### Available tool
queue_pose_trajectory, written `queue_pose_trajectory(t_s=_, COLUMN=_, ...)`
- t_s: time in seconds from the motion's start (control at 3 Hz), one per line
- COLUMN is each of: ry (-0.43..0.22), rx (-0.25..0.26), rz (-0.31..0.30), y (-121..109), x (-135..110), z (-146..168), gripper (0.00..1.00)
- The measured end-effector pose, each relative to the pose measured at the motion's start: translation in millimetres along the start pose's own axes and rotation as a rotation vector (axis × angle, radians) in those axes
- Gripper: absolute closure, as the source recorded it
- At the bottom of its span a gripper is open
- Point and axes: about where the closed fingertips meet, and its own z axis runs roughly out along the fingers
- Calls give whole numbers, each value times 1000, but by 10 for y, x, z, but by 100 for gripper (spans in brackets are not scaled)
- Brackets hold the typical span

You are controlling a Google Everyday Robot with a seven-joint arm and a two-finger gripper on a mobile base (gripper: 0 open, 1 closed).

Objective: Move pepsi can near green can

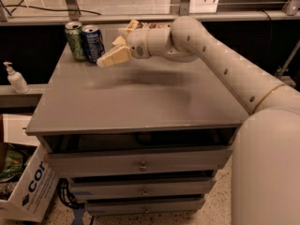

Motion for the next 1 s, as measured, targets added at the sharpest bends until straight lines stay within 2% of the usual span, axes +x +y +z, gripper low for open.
queue_pose_trajectory(t_s=0.33, ry=-48, rx=9, rz=13, y=323, x=-66, z=-552, gripper=0)
queue_pose_trajectory(t_s=0.67, ry=-42, rx=44, rz=31, y=638, x=11, z=-1312, gripper=0)
queue_pose_trajectory(t_s=1.0, ry=-43, rx=43, rz=31, y=639, x=11, z=-1310, gripper=0)
